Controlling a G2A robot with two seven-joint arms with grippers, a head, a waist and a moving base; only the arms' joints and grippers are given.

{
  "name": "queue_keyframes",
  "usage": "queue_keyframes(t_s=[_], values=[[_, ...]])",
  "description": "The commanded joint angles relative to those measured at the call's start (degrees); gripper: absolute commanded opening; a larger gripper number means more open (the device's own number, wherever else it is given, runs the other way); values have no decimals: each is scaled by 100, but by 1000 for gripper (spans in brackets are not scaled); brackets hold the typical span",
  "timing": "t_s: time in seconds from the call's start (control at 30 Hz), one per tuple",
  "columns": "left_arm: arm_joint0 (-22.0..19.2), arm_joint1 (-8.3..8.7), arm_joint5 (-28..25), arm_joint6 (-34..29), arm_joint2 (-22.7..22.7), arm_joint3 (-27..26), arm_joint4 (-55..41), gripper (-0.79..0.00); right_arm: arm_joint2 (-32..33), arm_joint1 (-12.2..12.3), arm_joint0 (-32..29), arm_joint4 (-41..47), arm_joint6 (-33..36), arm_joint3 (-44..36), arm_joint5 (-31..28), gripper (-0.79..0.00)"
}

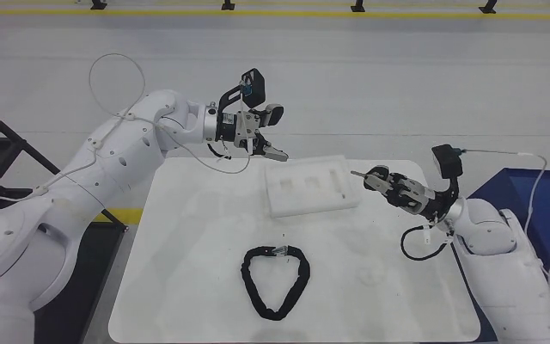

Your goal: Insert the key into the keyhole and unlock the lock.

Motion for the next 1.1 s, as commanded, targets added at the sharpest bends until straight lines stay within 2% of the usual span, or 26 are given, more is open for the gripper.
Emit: queue_keyframes(t_s=[0.0,0.57,0.63,0.77,1.07], values=[[0,0,0,0,0,0,0,0,0,0,0,-1,-1,-1,1,-785],[0,0,0,0,0,0,0,0,0,0,0,-1,-1,-1,1,-785],[29,6,126,-21,-41,-109,210,0,0,0,0,-1,-1,-1,1,-785],[281,63,333,163,-179,-277,935,0,0,0,0,-1,-1,-1,1,-785],[1038,216,0,853,-467,-248,1784,0,0,0,0,-1,-1,-1,1,-785]])
